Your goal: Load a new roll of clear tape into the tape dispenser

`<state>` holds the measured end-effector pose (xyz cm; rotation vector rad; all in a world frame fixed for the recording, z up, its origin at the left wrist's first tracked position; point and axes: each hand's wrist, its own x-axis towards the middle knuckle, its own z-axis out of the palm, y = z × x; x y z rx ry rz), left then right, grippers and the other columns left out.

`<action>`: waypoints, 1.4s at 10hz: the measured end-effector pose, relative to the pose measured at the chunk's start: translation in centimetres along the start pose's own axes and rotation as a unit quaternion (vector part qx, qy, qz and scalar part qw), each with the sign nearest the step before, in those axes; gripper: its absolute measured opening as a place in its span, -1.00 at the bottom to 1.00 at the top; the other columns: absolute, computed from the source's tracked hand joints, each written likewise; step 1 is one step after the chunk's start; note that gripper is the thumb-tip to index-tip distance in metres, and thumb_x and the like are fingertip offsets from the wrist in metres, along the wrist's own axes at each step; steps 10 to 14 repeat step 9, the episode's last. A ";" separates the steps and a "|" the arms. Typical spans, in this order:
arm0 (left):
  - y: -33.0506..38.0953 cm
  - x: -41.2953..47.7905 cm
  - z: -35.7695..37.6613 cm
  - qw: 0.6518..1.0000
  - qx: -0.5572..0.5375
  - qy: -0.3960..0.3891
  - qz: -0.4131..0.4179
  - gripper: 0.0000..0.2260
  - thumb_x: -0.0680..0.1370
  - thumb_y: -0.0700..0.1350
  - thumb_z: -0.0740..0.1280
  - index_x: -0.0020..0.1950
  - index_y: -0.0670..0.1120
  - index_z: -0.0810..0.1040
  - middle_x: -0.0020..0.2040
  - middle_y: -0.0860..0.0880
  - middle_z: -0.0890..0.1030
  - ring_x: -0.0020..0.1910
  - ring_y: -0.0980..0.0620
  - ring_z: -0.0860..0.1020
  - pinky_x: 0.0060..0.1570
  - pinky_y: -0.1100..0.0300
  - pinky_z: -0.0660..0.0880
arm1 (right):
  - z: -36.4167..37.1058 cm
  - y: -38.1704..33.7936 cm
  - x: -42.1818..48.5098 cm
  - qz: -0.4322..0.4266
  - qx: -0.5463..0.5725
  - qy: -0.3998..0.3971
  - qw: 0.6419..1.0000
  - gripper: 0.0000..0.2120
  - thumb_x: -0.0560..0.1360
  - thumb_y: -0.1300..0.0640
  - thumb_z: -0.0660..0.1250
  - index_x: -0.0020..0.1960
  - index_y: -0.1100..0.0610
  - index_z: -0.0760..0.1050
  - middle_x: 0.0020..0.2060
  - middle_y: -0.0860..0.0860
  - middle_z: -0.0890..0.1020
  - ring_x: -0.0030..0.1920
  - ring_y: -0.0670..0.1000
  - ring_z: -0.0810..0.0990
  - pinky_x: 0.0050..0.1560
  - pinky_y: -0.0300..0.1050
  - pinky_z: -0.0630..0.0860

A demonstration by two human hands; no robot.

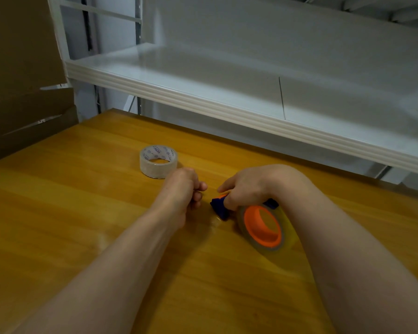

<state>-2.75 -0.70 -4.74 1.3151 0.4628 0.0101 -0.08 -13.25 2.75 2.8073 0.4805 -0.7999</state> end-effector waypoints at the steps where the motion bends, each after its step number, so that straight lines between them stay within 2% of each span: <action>1: -0.2 0.0 -0.2 1.000 -0.003 -0.004 0.008 -0.70 0.56 -0.37 0.08 0.17 -0.05 0.37 -0.29 -0.06 0.47 -0.39 0.04 0.34 -0.34 0.15 0.34 | -0.3 0.0 -0.1 0.006 -0.002 -0.004 1.000 -0.36 0.56 -0.07 0.28 0.60 -0.20 0.17 0.55 -0.01 0.33 0.41 0.11 0.41 0.21 -0.01 0.41; 2: -0.4 0.0 -0.3 1.000 -0.005 -0.008 0.014 -0.69 0.55 -0.37 0.08 0.18 -0.06 0.37 -0.29 -0.05 0.47 -0.39 0.04 0.33 -0.35 0.15 0.34 | -0.7 -0.1 0.0 0.018 -0.010 0.004 1.000 -0.31 0.54 -0.24 0.30 0.61 -0.18 0.15 0.60 -0.01 0.26 0.54 0.15 0.30 0.34 0.05 0.36; 3: -0.2 0.0 -0.2 1.000 -0.001 -0.012 0.011 -0.76 0.54 -0.37 0.07 0.03 -0.08 0.42 -0.29 -0.06 0.47 -0.40 0.04 0.33 -0.35 0.15 0.33 | -1.0 0.3 -0.3 0.019 -0.022 0.041 0.999 -0.28 0.50 -0.40 0.26 0.57 -0.10 0.29 0.56 0.00 0.35 0.50 0.15 0.36 0.34 0.08 0.38; 4: -0.1 0.0 -0.3 1.000 0.004 -0.009 0.007 -0.76 0.55 -0.37 0.07 -0.03 -0.08 0.43 -0.28 -0.07 0.47 -0.39 0.03 0.32 -0.34 0.14 0.31 | -1.2 1.1 -1.4 0.016 0.016 0.134 0.991 -0.29 0.50 -0.41 0.25 0.52 -0.04 0.38 0.49 0.01 0.44 0.44 0.12 0.43 0.30 0.07 0.41; 5: 0.0 -0.2 -0.2 0.999 0.008 -0.023 0.023 -0.70 0.56 -0.36 0.09 0.21 -0.09 0.40 -0.25 -0.07 0.48 -0.39 0.04 0.34 -0.35 0.13 0.31 | -1.0 1.8 -2.6 0.020 0.078 0.264 0.961 -0.45 0.54 -0.35 0.26 0.38 -0.04 0.51 0.30 0.01 0.59 0.27 0.09 0.56 0.16 0.06 0.53; 6: 0.1 -0.8 -0.4 0.996 0.009 -0.059 0.064 -0.71 0.54 -0.34 0.14 0.19 -0.08 0.42 -0.22 -0.08 0.52 -0.41 0.05 0.35 -0.36 0.13 0.32 | 0.0 1.9 -3.9 0.007 0.139 0.353 0.925 -0.57 0.55 -0.34 0.25 0.17 -0.06 0.63 0.00 -0.05 0.68 0.04 0.02 0.62 0.04 0.07 0.61; 7: 0.2 -1.8 -0.4 0.985 0.013 -0.121 0.125 -0.75 0.51 -0.28 0.22 0.15 -0.05 0.46 -0.20 -0.06 0.58 -0.43 0.06 0.39 -0.37 0.13 0.33 | 1.4 1.4 -5.5 -0.024 0.207 0.396 0.894 -0.59 0.56 -0.34 0.23 0.01 -0.05 0.65 -0.18 -0.07 0.70 -0.12 -0.02 0.65 -0.08 0.06 0.63; 8: 0.4 -3.6 0.1 0.965 0.039 -0.188 0.180 -0.89 0.60 -0.22 0.27 0.10 -0.09 0.51 -0.27 -0.02 0.61 -0.46 0.05 0.41 -0.40 0.18 0.34 | 3.3 1.4 -7.1 -0.058 0.255 0.457 0.850 -0.53 0.57 -0.31 0.23 -0.21 0.05 0.62 -0.40 -0.01 0.65 -0.34 -0.02 0.57 -0.25 0.07 0.58; 9: 1.1 -6.0 0.5 0.946 0.059 -0.228 0.224 -0.86 0.63 -0.07 0.28 -0.03 -0.12 0.54 -0.33 0.01 0.58 -0.46 0.09 0.41 -0.40 0.24 0.36 | 5.3 2.0 -9.1 -0.079 0.403 0.488 0.770 -0.55 0.55 -0.26 0.27 -0.27 0.07 0.60 -0.48 -0.02 0.62 -0.45 -0.06 0.54 -0.32 0.07 0.54; 14: 1.1 -6.0 0.5 0.946 0.059 -0.228 0.224 -0.86 0.63 -0.07 0.28 -0.03 -0.12 0.54 -0.33 0.01 0.58 -0.46 0.09 0.41 -0.40 0.24 0.36 | 5.3 2.0 -9.1 -0.079 0.403 0.488 0.770 -0.55 0.55 -0.26 0.27 -0.27 0.07 0.60 -0.48 -0.02 0.62 -0.45 -0.06 0.54 -0.32 0.07 0.54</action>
